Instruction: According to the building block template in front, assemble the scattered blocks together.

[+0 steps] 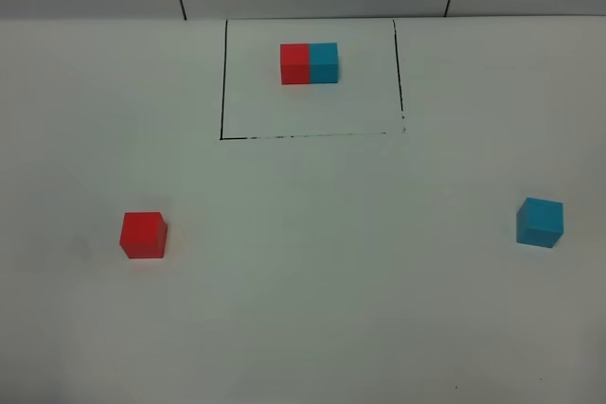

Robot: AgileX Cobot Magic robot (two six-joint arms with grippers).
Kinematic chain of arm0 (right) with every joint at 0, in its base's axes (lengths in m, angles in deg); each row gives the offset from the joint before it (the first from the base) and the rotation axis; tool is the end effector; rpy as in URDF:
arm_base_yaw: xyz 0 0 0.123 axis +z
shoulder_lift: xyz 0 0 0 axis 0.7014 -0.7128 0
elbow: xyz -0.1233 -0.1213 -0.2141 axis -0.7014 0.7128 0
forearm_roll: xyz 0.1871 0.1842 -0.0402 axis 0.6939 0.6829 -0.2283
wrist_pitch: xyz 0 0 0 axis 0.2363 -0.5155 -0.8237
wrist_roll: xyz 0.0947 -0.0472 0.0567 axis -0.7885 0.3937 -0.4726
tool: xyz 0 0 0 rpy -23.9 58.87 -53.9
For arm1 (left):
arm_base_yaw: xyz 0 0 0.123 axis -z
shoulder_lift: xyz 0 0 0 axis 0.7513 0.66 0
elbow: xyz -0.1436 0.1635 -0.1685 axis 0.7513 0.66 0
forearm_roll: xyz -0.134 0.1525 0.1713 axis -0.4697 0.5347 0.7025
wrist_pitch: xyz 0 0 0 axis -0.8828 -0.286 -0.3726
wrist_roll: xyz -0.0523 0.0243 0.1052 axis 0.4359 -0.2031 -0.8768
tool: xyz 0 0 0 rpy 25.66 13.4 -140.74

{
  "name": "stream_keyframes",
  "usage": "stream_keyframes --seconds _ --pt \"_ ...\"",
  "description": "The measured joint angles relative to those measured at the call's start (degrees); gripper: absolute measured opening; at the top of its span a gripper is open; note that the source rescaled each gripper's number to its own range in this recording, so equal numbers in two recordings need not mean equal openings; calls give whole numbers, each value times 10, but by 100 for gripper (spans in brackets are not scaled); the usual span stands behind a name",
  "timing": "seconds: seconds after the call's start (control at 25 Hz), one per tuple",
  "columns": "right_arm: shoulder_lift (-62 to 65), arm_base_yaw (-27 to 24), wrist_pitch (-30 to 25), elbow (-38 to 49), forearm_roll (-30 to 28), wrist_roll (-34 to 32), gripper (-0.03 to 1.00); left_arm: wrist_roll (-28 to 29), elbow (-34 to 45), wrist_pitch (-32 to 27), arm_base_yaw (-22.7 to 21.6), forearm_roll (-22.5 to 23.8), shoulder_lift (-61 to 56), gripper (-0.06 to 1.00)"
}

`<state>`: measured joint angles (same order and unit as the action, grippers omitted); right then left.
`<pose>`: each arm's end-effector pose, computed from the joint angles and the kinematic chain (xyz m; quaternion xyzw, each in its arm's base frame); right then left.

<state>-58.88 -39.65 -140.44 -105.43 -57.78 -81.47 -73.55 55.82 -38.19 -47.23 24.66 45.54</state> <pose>0.0439 0.0038 0.2690 -0.0471 0.8508 0.0157 0.5231 0.0424 -0.0136 0.2738 0.0536 0.8441 -0.0414 0.5319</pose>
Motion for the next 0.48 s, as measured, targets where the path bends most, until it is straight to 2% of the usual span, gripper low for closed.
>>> stream_keyframes --seconds 0.48 --pt "0 0 0 0 0 0 77 0 0 0 0 1 2 69"
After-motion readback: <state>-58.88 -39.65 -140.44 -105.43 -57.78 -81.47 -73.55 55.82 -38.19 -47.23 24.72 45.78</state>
